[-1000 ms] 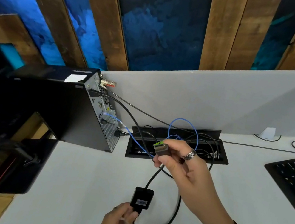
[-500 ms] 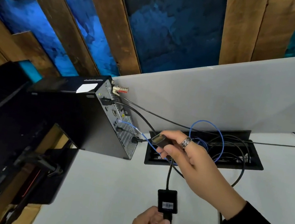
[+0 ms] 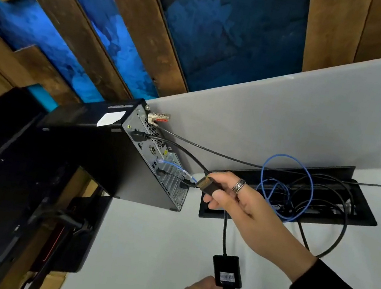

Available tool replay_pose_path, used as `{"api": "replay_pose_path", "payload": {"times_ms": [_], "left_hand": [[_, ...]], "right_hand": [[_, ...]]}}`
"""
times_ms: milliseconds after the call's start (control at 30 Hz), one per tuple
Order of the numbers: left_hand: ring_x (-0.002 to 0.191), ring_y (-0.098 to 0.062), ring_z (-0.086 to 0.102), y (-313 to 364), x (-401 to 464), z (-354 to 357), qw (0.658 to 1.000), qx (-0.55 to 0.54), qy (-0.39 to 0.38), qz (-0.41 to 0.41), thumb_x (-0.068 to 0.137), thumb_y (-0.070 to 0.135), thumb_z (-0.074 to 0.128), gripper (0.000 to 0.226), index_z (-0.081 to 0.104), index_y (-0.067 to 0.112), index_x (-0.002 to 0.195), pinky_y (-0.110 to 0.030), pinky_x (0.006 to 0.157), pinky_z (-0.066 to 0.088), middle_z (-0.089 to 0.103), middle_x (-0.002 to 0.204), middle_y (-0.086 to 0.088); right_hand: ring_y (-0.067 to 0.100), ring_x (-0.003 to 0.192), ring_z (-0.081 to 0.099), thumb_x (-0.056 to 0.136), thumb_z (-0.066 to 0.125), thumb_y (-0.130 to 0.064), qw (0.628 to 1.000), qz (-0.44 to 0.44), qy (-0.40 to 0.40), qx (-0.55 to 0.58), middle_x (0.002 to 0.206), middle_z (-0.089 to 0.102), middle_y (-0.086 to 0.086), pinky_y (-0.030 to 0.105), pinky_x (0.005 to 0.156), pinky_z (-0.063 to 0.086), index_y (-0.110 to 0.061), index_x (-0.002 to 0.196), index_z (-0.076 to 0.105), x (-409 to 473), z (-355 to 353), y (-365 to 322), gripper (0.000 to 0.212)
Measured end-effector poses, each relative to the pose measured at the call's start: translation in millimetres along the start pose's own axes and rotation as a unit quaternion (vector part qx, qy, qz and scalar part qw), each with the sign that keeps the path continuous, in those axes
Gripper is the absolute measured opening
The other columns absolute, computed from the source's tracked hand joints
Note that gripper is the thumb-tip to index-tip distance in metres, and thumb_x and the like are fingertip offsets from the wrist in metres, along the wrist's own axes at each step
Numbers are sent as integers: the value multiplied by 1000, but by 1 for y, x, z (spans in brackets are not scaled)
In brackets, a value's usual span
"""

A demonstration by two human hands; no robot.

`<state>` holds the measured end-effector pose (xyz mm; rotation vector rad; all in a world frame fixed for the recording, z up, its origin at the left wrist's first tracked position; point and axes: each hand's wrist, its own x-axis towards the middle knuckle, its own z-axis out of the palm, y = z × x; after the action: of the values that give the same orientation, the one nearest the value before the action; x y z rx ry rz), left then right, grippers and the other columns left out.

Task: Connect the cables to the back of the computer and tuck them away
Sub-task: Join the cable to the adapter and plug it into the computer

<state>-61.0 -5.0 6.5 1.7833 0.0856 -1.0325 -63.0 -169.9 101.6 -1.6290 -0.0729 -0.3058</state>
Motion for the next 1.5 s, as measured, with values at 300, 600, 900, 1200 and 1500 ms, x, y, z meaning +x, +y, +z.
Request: {"api": "replay_pose_path", "payload": {"times_ms": [300, 600, 900, 1200, 1500], "left_hand": [[74, 8, 56, 33, -13, -41, 910, 373, 72, 167, 90, 34, 56, 10, 53, 43, 90, -5, 72, 43, 58, 90, 19], [105, -4, 54, 143, -47, -88, 726, 474, 213, 450, 89, 45, 44, 32, 56, 28, 114, -25, 88, 45, 60, 112, 12], [99, -15, 54, 247, -30, -134, 618, 500, 316, 517, 93, 25, 51, 18, 61, 18, 106, -31, 85, 42, 58, 101, 7], [113, -12, 49, 270, 21, -168, 720, 503, 249, 408, 88, 45, 49, 41, 52, 28, 126, -27, 92, 38, 57, 122, 5], [113, -9, 48, 268, 32, -170, 707, 484, 300, 420, 81, 60, 34, 48, 53, 40, 120, -29, 88, 36, 59, 117, 14]], "right_hand": [[1, 78, 59, 95, 43, -14, 1000, -2, 12, 11, 87, 66, -5, 10, 78, 44, -24, 112, 55, 12, -9, 1, 23], [22, 62, 48, 94, 47, -16, 999, 10, 34, -32, 73, 60, 7, 35, 69, 47, -25, 95, 58, 27, 1, 7, 14], [4, 53, 47, 88, 59, -24, 982, -24, 69, -173, 53, 56, -11, 11, 51, 35, -17, 94, 63, 58, 33, 9, 10], [25, 95, 61, 98, 39, -29, 934, -26, 120, -337, 106, 64, 4, 32, 75, 47, -17, 120, 51, 95, 61, 16, 28], [24, 98, 62, 100, 35, -30, 911, -63, 107, -394, 107, 65, 3, 24, 63, 30, -14, 115, 51, 115, 75, 11, 27]]}}
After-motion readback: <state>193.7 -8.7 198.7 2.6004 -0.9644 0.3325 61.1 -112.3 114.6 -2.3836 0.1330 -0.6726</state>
